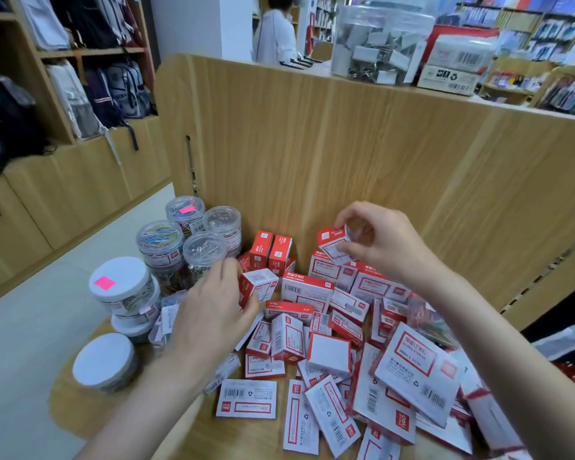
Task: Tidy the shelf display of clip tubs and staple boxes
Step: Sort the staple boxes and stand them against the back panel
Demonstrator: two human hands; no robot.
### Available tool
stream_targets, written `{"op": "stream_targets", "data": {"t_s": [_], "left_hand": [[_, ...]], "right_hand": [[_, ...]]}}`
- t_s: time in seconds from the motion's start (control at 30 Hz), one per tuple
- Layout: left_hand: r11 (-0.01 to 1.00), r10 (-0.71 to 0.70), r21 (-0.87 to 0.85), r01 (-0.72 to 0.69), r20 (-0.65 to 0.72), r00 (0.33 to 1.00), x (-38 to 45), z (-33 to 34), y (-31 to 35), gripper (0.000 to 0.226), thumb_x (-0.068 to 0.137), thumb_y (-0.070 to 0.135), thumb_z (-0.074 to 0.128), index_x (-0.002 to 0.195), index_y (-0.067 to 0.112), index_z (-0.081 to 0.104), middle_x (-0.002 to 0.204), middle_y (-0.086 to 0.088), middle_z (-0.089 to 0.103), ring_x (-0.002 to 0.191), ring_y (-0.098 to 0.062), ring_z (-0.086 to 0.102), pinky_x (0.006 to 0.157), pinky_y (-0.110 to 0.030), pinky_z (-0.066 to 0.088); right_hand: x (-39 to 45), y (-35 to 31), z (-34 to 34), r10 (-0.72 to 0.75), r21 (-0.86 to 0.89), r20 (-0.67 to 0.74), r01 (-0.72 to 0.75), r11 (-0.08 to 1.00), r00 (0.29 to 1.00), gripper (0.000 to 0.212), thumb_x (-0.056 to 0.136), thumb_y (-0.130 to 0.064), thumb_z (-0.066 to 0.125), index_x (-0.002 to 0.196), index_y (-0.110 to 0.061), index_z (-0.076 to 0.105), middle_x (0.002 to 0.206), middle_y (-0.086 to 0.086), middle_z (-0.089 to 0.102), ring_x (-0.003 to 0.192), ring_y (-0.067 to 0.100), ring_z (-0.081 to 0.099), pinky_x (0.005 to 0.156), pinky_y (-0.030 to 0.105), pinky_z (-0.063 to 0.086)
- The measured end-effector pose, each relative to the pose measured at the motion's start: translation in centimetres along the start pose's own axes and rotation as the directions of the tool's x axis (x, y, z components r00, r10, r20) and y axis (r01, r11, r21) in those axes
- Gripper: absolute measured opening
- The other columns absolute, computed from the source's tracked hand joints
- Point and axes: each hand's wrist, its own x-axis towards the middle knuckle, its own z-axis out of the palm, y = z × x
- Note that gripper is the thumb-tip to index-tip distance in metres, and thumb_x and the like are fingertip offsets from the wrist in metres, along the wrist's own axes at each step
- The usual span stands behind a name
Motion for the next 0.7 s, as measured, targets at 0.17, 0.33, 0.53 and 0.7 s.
{"op": "stream_targets", "data": {"t_s": [0.17,0.33,0.53,0.7], "left_hand": [[0.999,-0.034,0.010,0.034,0.005,0.999,-0.2,0.9,-0.5,0.031,0.074,0.022,0.072,0.084,0.014,0.044,0.077,-0.003,0.051,0.067,-0.026,0.056,0.053,-0.026,0.028],[0.998,-0.054,0.029,0.055,-0.019,0.998,-0.1,1.0,-0.6,0.029,0.077,0.026,0.070,0.088,0.014,0.046,0.081,-0.002,0.052,0.073,-0.023,0.056,0.058,-0.025,0.029],[0.997,-0.061,0.048,0.062,-0.022,0.998,0.0,1.5,-0.9,0.036,0.067,0.024,0.079,0.088,0.011,0.052,0.077,-0.003,0.056,0.065,-0.024,0.060,0.053,-0.023,0.029],[0.997,-0.074,0.027,0.074,-0.030,0.997,0.3,1.7,-1.0,0.030,0.074,0.024,0.073,0.088,0.013,0.049,0.080,-0.002,0.055,0.071,-0.022,0.058,0.057,-0.023,0.030]], "right_hand": [[2.1,-0.3,3.1,-0.265,-0.206,0.097,0.279,0.938,0.959,0.020,0.076,-0.006,0.068,0.087,-0.015,0.054,0.080,-0.012,0.039,0.077,0.014,0.035,0.067,0.027,0.036],[3.3,-0.3,5.2,-0.373,-0.245,0.229,0.424,0.872,0.899,0.022,0.076,0.006,0.059,0.086,-0.013,0.054,0.084,-0.002,0.050,0.082,0.014,0.029,0.065,0.041,0.048],[5.1,-0.4,6.4,-0.456,-0.240,0.209,0.498,0.834,0.865,0.021,0.073,0.008,0.062,0.082,-0.010,0.056,0.079,0.000,0.050,0.078,0.012,0.028,0.065,0.036,0.045],[5.6,-0.1,5.7,-0.458,-0.168,0.173,0.484,0.859,0.872,0.024,0.068,0.006,0.069,0.082,-0.011,0.059,0.077,-0.008,0.047,0.073,0.015,0.034,0.067,0.026,0.034]]}}
